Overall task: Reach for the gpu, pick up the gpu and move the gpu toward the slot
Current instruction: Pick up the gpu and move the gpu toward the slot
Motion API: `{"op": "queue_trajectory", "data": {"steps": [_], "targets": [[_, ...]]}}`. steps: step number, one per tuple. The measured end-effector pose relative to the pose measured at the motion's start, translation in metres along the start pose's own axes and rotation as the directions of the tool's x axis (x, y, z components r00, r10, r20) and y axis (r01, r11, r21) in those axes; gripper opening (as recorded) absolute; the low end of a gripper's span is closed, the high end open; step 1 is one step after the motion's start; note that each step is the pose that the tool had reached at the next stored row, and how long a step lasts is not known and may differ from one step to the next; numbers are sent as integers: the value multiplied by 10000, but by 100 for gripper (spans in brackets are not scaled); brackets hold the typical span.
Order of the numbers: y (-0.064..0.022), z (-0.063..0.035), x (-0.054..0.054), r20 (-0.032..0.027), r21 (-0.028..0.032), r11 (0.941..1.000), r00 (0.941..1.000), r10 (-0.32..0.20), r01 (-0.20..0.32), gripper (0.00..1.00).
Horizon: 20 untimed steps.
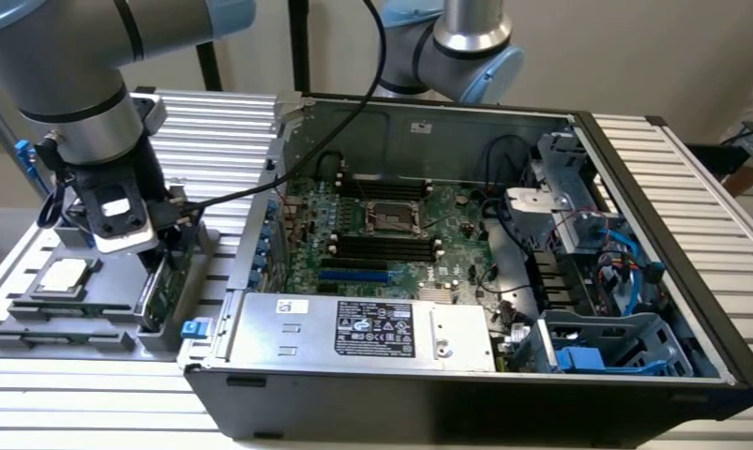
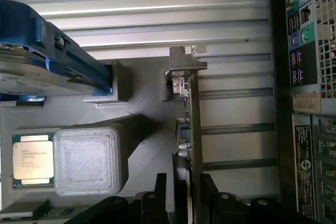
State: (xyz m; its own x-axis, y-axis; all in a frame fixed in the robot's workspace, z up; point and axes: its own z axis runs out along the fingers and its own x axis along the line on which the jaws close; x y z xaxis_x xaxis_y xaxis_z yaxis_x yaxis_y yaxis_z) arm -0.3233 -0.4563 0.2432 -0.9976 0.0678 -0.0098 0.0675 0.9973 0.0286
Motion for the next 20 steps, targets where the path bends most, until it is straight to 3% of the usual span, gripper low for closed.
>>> {"op": "queue_trajectory", "data": {"steps": [6, 8, 9, 20], "targets": [[3, 0, -4, 0, 0, 10000, 10000, -1, 1, 39], [4, 0, -4, -1, 1, 10000, 10000, 0, 0, 36], [4, -1, -5, -1, 1, 10000, 10000, 0, 0, 30], [4, 0, -6, 0, -3, 10000, 10000, 1, -1, 26]]}}
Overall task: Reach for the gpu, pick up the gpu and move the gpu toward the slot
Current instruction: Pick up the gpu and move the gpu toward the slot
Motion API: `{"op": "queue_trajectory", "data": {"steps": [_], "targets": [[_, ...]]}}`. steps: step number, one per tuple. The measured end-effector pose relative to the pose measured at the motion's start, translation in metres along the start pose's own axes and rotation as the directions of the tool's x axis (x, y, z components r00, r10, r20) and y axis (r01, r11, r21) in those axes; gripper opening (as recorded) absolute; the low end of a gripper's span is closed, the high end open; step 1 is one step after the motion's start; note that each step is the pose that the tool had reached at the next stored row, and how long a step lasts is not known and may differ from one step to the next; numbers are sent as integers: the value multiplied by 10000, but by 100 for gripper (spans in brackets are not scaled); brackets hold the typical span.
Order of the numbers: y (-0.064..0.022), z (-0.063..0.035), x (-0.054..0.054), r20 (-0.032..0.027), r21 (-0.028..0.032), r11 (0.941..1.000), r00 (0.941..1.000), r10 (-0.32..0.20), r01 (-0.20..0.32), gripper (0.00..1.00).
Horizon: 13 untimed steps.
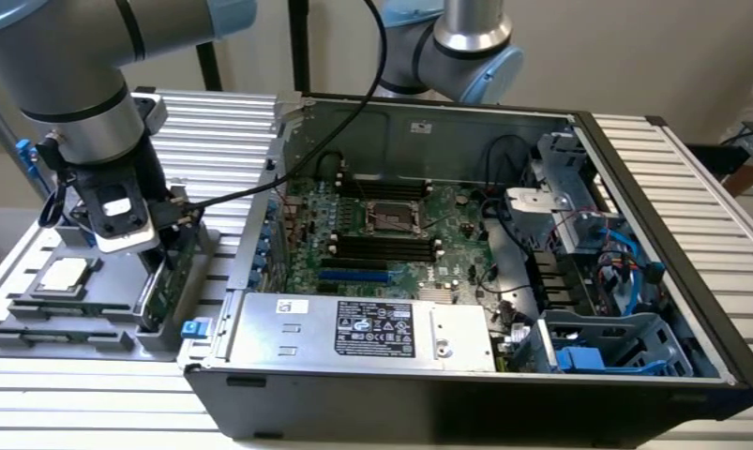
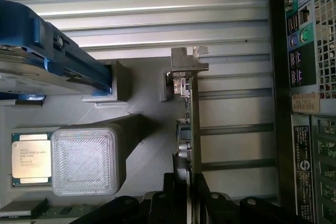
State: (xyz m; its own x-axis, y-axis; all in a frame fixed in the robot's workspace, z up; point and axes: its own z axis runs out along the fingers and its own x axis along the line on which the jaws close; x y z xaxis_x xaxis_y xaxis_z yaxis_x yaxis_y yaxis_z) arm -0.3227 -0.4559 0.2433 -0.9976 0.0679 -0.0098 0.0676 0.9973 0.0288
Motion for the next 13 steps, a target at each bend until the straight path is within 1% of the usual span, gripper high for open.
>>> {"op": "queue_trajectory", "data": {"steps": [1, 3, 4, 6, 8, 11, 13], "targets": [[1, -2, 0, -3, -4, 10000, 10000, 1, -1, 26], [0, -17, -2, -38, -6, 10000, 10000, 1, -1, 26], [0, -25, -3, -68, -5, 10000, 10000, 1, -2, 26], [-1, -38, -6, -152, -2, 10000, 9999, 3, -3, 26], [-2, -43, -10, -225, -25, 10000, 9997, 6, -6, 26], [-3, -49, -15, -301, -74, 10000, 9995, 7, -9, 26], [-4, -58, -20, -341, -95, 10000, 9994, 8, -11, 26]]}}
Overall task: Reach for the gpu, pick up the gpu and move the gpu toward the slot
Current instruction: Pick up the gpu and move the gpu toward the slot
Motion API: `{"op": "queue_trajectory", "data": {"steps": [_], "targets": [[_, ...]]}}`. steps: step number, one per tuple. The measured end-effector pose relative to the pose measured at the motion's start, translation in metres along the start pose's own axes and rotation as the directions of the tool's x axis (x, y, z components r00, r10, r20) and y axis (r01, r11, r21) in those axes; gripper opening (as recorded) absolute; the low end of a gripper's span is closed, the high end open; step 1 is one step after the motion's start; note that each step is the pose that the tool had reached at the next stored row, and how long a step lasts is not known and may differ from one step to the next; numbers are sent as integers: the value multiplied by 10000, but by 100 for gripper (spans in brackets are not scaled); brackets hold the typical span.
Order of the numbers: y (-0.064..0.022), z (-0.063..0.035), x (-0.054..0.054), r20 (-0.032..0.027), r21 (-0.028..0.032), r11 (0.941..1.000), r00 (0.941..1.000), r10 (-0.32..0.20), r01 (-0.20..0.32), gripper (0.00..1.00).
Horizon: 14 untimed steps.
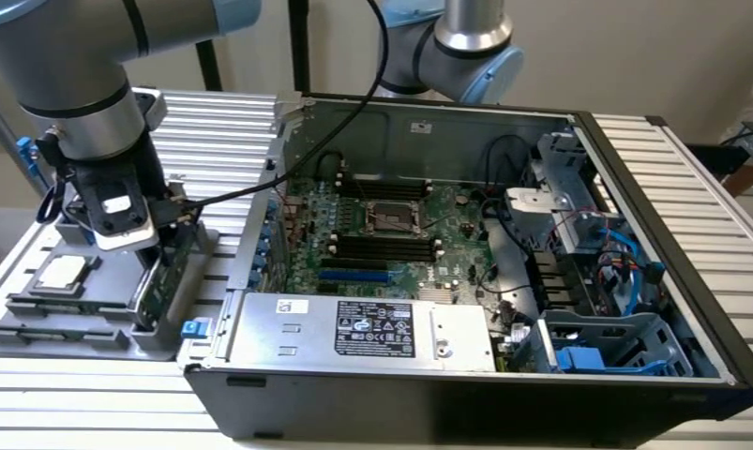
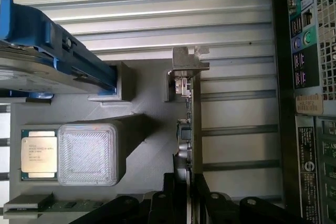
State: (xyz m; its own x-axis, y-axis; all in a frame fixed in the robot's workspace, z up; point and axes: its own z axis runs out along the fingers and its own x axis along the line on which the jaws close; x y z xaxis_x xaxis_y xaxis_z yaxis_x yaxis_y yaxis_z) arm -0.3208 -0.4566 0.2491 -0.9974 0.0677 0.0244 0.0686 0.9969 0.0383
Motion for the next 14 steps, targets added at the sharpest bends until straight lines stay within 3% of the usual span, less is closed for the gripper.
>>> {"op": "queue_trajectory", "data": {"steps": [5, 14], "targets": [[2, -45, -5, -72, -19, 10000, 10000, 3, -3, 26], [10, -231, -8, -172, -48, 10000, 9999, 5, -6, 26]]}}
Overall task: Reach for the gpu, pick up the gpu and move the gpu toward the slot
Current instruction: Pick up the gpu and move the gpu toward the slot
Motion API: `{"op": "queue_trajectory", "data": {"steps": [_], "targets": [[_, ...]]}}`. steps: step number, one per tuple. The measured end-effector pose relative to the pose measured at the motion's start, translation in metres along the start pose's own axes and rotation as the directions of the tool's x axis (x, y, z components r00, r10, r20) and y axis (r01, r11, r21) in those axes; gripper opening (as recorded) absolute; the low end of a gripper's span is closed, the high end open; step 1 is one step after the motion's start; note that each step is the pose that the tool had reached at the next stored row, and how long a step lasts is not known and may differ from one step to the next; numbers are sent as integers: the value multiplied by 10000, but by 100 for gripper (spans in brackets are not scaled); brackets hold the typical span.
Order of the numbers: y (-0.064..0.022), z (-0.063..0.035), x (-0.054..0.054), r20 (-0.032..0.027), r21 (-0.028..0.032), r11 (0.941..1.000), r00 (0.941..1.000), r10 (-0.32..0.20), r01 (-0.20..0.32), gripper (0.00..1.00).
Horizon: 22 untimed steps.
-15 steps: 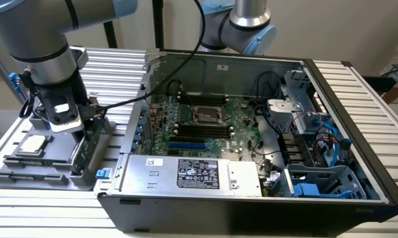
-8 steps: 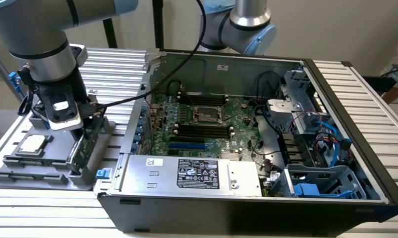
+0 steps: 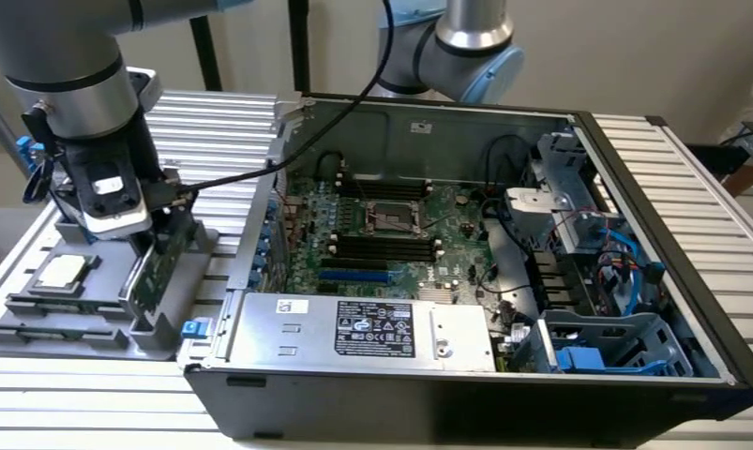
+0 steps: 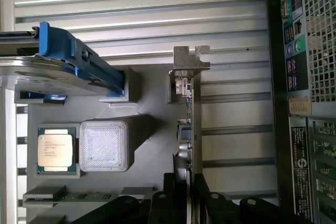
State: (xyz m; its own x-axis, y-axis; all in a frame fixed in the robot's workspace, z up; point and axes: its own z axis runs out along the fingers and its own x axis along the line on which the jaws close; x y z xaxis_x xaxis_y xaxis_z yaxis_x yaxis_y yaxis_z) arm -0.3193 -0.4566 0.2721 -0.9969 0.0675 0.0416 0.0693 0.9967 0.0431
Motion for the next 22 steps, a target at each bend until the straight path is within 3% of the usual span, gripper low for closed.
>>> {"op": "queue_trajectory", "data": {"steps": [7, 13, 22], "targets": [[11, -254, -2, -82, -8, 10000, 10000, 3, -3, 26], [24, -527, -43, -158, -5, 10000, 9999, 6, -6, 26], [52, -941, -228, -226, -1, 10000, 9997, 9, -9, 26]]}}
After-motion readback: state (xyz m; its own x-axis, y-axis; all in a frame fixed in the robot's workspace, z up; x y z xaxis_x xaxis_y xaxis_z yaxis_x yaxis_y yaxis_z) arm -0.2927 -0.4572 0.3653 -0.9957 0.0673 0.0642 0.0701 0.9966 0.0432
